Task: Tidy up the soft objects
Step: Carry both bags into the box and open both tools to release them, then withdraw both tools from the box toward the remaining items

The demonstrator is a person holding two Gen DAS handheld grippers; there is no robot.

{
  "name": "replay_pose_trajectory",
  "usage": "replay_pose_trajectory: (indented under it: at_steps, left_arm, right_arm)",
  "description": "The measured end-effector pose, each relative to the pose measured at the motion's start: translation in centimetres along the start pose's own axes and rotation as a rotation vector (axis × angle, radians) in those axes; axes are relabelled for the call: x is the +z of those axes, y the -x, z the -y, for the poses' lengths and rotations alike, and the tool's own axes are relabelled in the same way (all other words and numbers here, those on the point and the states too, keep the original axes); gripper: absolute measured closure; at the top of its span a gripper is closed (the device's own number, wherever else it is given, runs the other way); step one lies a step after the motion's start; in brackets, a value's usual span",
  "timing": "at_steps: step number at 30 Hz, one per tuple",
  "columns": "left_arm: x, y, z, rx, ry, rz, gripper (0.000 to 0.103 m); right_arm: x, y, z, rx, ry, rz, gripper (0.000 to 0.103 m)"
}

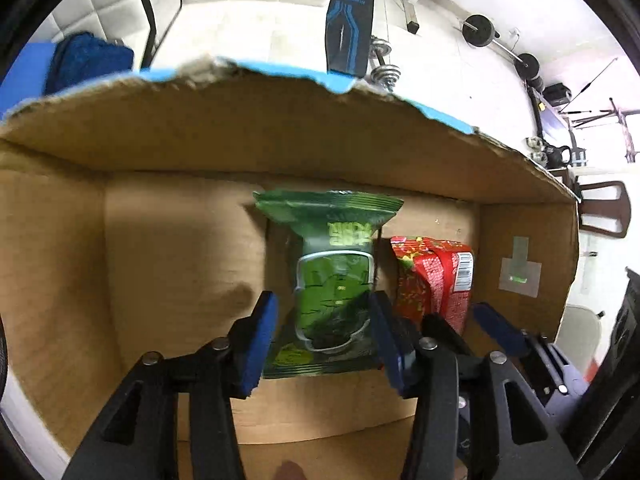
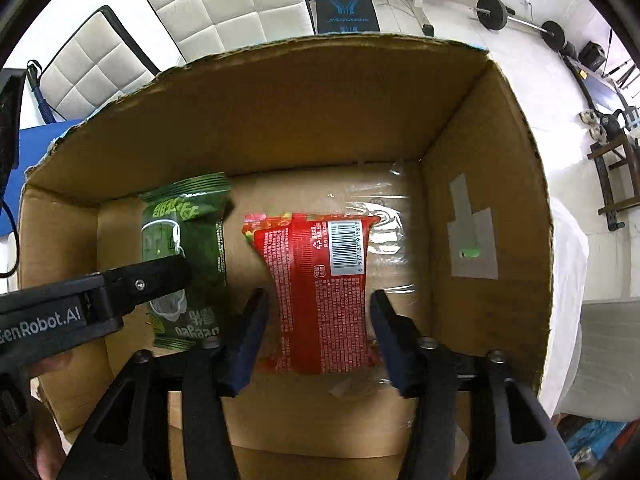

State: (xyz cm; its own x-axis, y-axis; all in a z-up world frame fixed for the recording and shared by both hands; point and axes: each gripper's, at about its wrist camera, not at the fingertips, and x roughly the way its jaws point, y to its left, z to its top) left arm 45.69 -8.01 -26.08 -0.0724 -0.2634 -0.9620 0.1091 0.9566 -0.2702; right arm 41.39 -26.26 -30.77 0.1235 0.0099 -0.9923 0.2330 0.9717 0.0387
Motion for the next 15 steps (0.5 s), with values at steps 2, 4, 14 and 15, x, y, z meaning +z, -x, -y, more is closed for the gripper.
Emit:
replay_pose_trajectory:
  at_steps: [2,4,14,15]
  left_arm:
    - [-0.4,0.5,-0.1,0.024,-0.019,0.018,0.045]
    - [-1.2,1.4,0.2,0.065,-0.037,0.049,0.036]
    - [-6.6,5.7,-0.6,0.186,-0.078,0.199,0.005]
    - [-7.1,6.2,-0.8,0.194,-0.077,0.211,0.004]
  right_arm:
    - [-0.4,0.6,-0.2,-0.013,0.006,-0.001,0.041]
    - [-0.9,1.1,-0.6,-0.018,0.018,-0.001,0.039]
    - [-6.0,5.6,-3.7,-0.043,0.071,0.048,0.0]
    - [-6.7,6.1,-3.9,-0.052,0.073,0.05,0.0]
